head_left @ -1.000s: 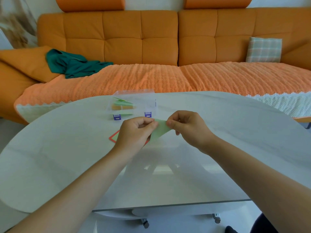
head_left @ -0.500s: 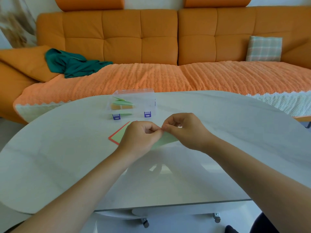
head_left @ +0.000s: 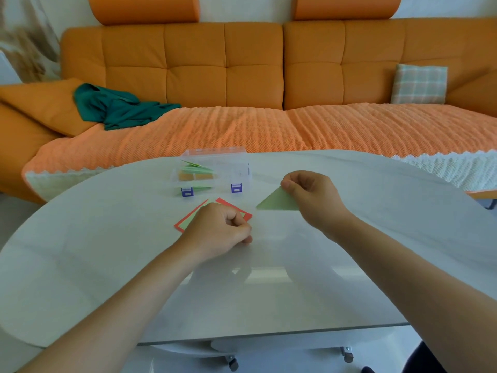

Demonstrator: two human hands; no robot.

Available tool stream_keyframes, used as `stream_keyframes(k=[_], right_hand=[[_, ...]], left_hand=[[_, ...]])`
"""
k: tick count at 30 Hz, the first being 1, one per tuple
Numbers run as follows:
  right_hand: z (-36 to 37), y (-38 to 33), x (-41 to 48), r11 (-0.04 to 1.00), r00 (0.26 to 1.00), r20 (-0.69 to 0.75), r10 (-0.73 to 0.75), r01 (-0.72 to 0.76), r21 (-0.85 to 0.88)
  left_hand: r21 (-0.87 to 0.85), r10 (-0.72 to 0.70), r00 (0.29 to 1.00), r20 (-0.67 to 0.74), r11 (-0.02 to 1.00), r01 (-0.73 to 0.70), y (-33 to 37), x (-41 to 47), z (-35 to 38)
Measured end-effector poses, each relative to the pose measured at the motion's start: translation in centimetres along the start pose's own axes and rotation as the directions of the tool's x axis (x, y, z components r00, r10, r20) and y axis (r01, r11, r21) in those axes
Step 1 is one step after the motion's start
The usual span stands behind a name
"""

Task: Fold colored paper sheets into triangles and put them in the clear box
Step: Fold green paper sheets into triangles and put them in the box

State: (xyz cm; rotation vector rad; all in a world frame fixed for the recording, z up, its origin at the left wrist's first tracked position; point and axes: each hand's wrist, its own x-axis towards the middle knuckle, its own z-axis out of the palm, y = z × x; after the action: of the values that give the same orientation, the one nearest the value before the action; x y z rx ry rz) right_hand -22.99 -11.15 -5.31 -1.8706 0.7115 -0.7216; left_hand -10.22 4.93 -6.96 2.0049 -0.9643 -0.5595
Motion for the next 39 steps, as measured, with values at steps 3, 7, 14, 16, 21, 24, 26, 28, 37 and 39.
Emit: stream_keyframes(k=[3, 7, 14, 16, 21, 24, 26, 28, 37, 39], right_hand=[[-0.3, -0.1, 0.1, 1.000, 1.000, 0.027, 0.015, -0.015, 0.022], [1.0, -0.3, -0.8, 0.999, 0.990, 0.142, 0.000, -0.006, 0.044], [2.5, -0.9, -0.9, 0.997, 0.984, 0.177, -0.003, -0.011, 0.081], [2.5, -1.0, -0.8, 0.999, 0.980, 0.197, 0.023, -0.030, 0.029], [2.5, -0.7, -0.3, 0.998, 0.993, 0.104, 0.052, -0.055, 0.029], [2.8, -0.6, 0.1, 0.998, 0.997, 0.060, 0.057, -0.058, 0.026], [3.3, -0.8, 0.7, 0.999, 0.998, 0.038, 0.047, -0.048, 0.022], [4.2, -1.5, 1.5, 0.999, 0.999, 0.033, 0.040, -0.040, 0.015], [12.0, -4.7, 9.3, 0.995, 0.999, 0.038, -0.007, 0.011, -0.101], [13.8, -4.7, 11.0, 0.987, 0.998, 0.069, 0.011, 0.001, -0.162]], left_hand=[[-0.104, 0.012, 0.996, -0.091, 0.994, -0.022, -0.1, 0.0, -0.5], [-0.108, 0.118, 0.974, -0.194, 0.984, -0.141, 0.0, 0.7, -0.6], [-0.108, 0.134, 0.970, -0.205, 0.981, -0.158, 0.7, 0.6, -0.6], [-0.167, 0.107, 0.967, -0.230, 0.975, -0.148, 0.4, 0.7, -1.5], [0.047, 0.194, 0.979, -0.057, 0.980, -0.192, -1.0, 0.6, -3.3], [0.189, 0.180, 0.983, -0.023, 0.967, -0.173, -1.9, 1.1, -4.8], [0.244, 0.194, 0.976, -0.102, 0.956, -0.164, -2.6, 1.8, -6.3], [0.274, 0.232, 0.949, -0.215, 0.947, -0.169, -3.5, 2.8, -7.8], [0.387, 0.148, 0.942, -0.300, 0.922, -0.022, -8.2, 6.3, -11.0], [0.361, 0.114, 0.950, -0.289, 0.933, -0.002, -8.9, 6.6, -11.1]])
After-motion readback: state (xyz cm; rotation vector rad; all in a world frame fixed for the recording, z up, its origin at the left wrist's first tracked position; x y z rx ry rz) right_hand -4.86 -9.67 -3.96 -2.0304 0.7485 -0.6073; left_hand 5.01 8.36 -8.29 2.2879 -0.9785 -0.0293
